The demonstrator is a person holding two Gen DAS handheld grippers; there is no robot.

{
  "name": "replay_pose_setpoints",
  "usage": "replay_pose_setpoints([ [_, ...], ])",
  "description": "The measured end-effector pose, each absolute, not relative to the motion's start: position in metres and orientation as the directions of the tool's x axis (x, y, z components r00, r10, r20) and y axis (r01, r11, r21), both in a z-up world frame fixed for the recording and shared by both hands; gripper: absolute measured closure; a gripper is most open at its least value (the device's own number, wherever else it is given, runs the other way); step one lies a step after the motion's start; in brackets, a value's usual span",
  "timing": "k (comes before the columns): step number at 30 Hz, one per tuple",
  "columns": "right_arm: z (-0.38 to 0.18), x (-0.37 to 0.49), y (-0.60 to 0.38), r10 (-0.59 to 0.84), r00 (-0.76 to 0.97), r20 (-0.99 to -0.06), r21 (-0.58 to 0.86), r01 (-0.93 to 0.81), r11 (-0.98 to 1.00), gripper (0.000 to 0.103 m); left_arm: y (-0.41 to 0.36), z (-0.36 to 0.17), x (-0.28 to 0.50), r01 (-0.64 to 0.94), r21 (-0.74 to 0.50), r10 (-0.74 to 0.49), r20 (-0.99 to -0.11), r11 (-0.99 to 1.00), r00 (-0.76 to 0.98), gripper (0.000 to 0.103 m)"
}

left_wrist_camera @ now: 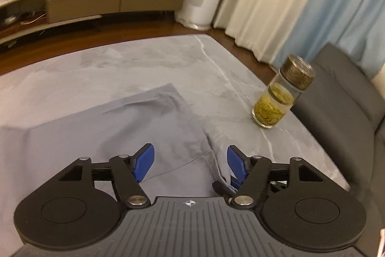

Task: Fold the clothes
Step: 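Grasp the folded trouser edge with the left gripper while the right gripper grasps beside it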

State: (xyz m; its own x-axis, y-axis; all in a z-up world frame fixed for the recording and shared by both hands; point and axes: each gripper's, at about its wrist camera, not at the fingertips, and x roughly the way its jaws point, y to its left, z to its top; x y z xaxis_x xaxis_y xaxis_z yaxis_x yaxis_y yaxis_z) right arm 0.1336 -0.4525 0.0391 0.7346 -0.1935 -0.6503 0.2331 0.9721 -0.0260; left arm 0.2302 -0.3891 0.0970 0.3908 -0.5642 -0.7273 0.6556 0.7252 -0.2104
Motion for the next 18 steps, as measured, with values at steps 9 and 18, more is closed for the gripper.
replay_pose_setpoints([
  [9, 0.063, 0.129, -0.407, -0.194, 0.843, -0.502, -0.212, 0.097, 0.972, 0.09, -0.439, 0.071, 0.233, 0.722, 0.053, -0.442, -0.758, 0.69, 0.479, 0.032],
  [18, 0.089, 0.113, -0.384, 0.031, 0.906, -0.421, -0.095, -0.079, 0.992, 0.061, -0.336, 0.075, 0.249, 0.597, -0.078, -0.468, -0.705, 0.799, 0.534, 0.092],
])
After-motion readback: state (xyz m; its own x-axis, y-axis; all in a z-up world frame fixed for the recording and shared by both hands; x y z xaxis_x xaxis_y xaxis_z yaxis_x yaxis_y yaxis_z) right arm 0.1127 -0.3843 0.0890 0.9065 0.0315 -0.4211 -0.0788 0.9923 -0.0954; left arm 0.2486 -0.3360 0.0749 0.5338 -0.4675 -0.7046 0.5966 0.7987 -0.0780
